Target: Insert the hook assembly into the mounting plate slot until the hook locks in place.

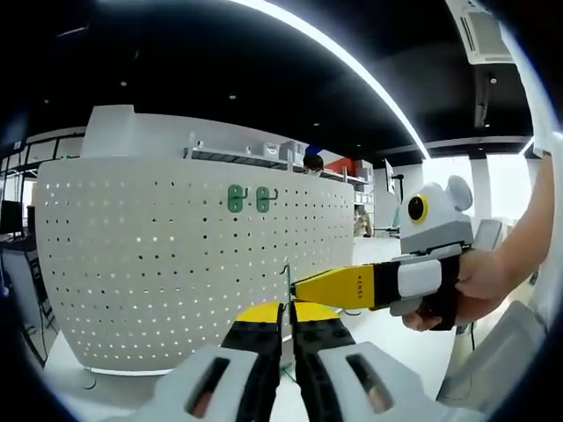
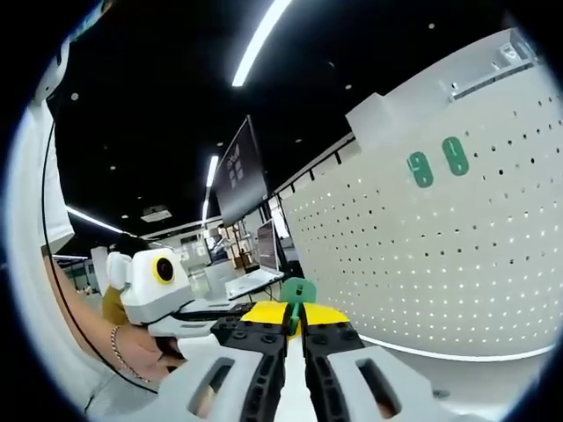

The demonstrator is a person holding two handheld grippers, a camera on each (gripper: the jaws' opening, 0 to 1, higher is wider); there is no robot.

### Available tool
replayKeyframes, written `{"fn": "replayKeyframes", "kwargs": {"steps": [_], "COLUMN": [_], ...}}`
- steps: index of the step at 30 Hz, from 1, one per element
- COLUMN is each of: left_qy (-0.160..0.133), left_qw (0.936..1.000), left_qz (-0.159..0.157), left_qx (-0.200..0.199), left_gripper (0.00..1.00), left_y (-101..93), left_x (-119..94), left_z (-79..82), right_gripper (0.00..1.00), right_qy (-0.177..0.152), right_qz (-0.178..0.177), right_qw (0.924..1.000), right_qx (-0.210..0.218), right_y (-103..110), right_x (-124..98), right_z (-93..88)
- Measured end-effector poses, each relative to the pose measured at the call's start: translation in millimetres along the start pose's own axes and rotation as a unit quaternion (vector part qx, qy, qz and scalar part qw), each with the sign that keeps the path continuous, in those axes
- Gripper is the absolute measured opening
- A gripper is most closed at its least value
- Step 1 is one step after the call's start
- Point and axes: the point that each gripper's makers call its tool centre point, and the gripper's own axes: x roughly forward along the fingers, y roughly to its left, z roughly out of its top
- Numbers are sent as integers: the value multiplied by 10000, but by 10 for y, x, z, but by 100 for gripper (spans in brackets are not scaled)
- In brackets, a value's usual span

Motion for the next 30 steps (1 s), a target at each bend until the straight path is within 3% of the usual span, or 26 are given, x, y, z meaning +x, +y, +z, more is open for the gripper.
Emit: {"fn": "replayKeyframes", "kwargs": {"steps": [30], "left_qy": [8], "left_qw": [9999], "left_qz": [-73], "left_qx": [-145], "left_gripper": [7], "left_y": [-45], "left_x": [1], "left_z": [-7], "right_gripper": [0], "right_qy": [-126], "right_qz": [-102], "right_qw": [9994], "right_qx": [320], "right_y": [-9], "right_x": [-27], "right_z": [6]}}
